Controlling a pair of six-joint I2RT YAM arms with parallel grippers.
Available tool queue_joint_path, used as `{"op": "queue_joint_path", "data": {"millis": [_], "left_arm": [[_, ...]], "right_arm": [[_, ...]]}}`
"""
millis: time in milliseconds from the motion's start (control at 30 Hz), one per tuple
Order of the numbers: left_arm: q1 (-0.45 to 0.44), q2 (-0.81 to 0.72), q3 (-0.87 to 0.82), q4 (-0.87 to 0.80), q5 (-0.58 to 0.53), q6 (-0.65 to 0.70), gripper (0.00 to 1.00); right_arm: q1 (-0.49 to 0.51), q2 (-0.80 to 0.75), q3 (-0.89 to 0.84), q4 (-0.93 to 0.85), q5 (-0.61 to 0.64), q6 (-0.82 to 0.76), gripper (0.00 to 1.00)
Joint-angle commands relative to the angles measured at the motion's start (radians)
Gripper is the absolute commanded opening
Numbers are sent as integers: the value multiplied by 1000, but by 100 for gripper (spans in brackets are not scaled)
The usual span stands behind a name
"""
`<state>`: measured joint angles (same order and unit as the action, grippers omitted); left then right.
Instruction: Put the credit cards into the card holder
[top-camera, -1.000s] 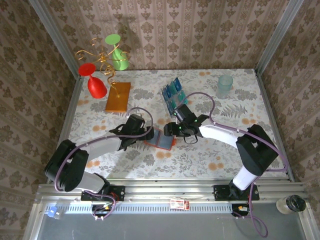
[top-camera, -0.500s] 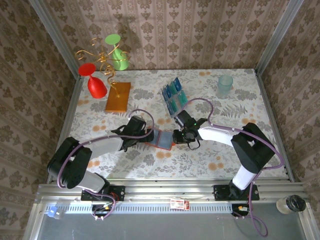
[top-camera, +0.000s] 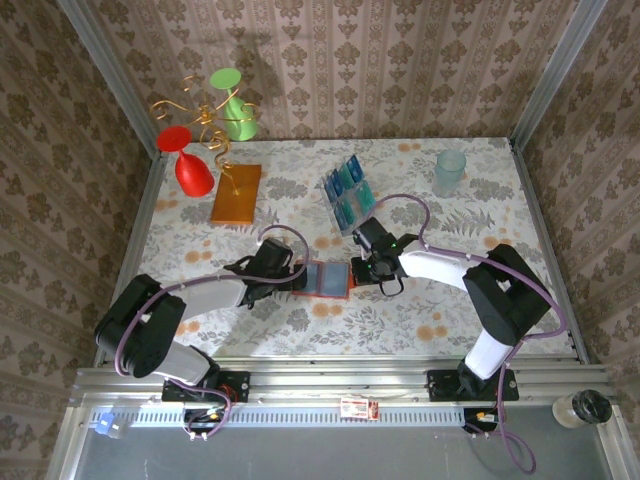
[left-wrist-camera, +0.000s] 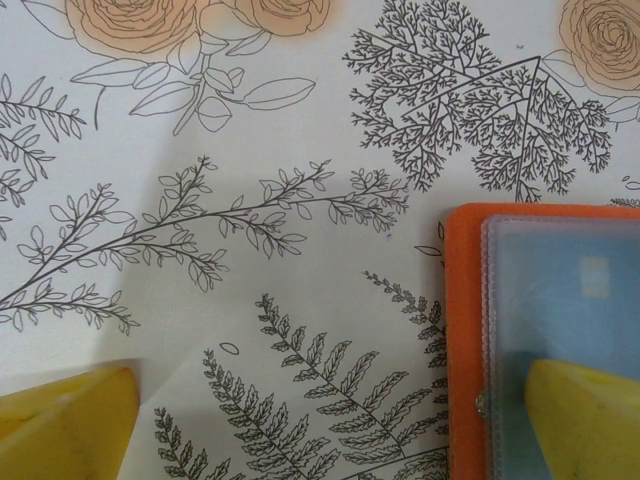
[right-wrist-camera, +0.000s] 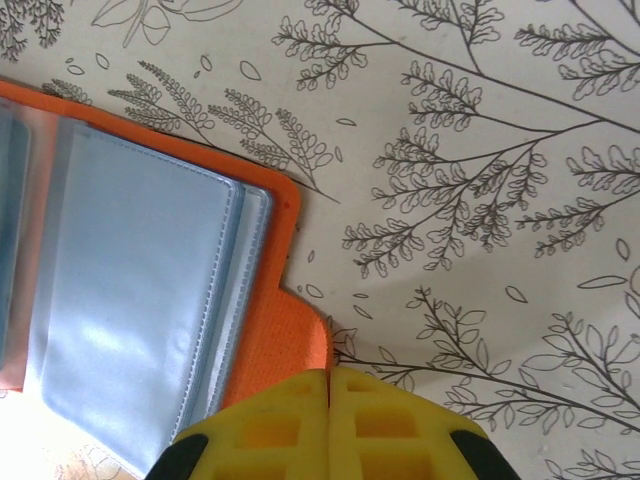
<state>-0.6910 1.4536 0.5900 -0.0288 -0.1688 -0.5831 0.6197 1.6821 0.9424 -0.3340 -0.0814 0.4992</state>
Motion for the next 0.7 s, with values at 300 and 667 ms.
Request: {"op": "queue_joint_path", "data": {"millis": [300,667], "left_arm": [[-44,-2,-30,24,-16,-52,100],[-61,-33,-59,35,-27,-82,100]], "right_arm": [[-32,-50,-38,-44,38,-22,4],[-66,-150,47,-107,26,-43,38]]}}
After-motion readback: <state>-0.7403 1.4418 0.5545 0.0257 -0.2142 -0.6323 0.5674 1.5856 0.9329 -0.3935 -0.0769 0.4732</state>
